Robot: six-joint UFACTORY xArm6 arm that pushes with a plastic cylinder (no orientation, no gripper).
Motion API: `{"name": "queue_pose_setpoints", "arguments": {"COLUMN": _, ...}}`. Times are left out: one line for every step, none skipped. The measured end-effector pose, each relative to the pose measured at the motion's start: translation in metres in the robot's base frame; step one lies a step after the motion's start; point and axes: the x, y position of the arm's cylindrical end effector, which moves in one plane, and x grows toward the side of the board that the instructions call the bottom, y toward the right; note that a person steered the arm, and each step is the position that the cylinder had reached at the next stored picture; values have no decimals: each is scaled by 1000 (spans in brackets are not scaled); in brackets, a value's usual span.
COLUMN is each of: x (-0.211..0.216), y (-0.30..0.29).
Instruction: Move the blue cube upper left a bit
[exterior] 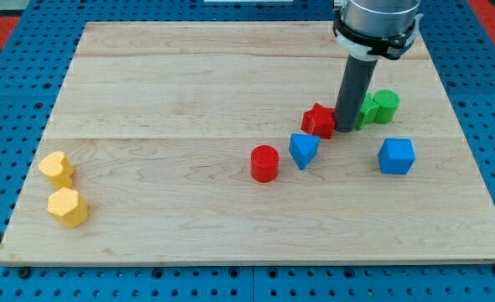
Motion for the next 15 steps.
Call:
{"name": "queue_pose_setpoints", "arguments": {"x": 2, "y": -12}}
{"name": "queue_pose_setpoints", "arguments": {"x": 11, "y": 22}}
{"name": "queue_pose_setpoints", "arguments": {"x": 8, "y": 103}}
{"name": "queue_pose_setpoints", "arguments": {"x": 39, "y": 121}}
{"name": "queue_pose_setpoints", "arguments": {"x": 71, "y": 97}}
{"name": "queue_pose_setpoints", "arguments": {"x": 69, "y": -20}}
{"name": "queue_pose_setpoints", "arguments": {"x": 51, "y": -64}}
{"name": "queue_pose_setpoints", "arguments": {"x": 31, "y": -69}}
{"name": "queue_pose_setpoints", "arguments": {"x": 45, "y": -74}}
{"name": "queue_pose_setpoints", "arguments": {"x": 52, "y": -20}}
{"name": "queue_pose_setpoints", "arguments": {"x": 40, "y": 20}}
{"name": "queue_pose_setpoints", "arguments": {"x": 40, "y": 26}}
{"name": "queue_pose_setpoints", "arguments": {"x": 36, "y": 34}}
{"name": "queue_pose_setpoints", "arguments": {"x": 27, "y": 35}}
{"name": "queue_pose_setpoints", "arguments": {"x": 16, "y": 27}}
